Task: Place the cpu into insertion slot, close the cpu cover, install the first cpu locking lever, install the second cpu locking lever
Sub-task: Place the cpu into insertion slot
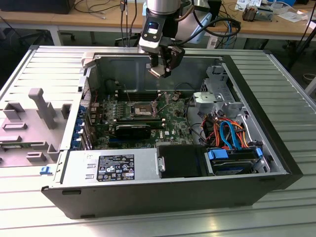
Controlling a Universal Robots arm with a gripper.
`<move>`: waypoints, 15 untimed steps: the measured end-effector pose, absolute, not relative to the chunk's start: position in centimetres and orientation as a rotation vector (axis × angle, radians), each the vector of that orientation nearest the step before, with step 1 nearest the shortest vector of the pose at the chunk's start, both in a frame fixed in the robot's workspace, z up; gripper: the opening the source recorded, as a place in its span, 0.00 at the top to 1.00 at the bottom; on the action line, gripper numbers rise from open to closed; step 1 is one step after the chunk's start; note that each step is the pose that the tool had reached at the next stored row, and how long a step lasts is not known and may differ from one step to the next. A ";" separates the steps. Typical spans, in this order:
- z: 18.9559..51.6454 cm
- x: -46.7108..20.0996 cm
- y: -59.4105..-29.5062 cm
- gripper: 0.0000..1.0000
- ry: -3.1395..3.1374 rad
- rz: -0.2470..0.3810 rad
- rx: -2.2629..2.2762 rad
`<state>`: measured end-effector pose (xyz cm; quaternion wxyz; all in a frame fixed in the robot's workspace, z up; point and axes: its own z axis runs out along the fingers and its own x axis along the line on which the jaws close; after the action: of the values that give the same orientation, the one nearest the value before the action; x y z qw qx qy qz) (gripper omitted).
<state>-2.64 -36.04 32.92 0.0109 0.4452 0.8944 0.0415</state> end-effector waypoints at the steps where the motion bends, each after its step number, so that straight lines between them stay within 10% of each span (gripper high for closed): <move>1: 32.9 -2.6 -36.0 0.45 2.789 0.130 1.392; 15: 32.9 -2.6 -36.0 0.45 2.774 0.129 1.419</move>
<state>-2.64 -36.04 32.91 0.0114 0.4551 0.8894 0.0413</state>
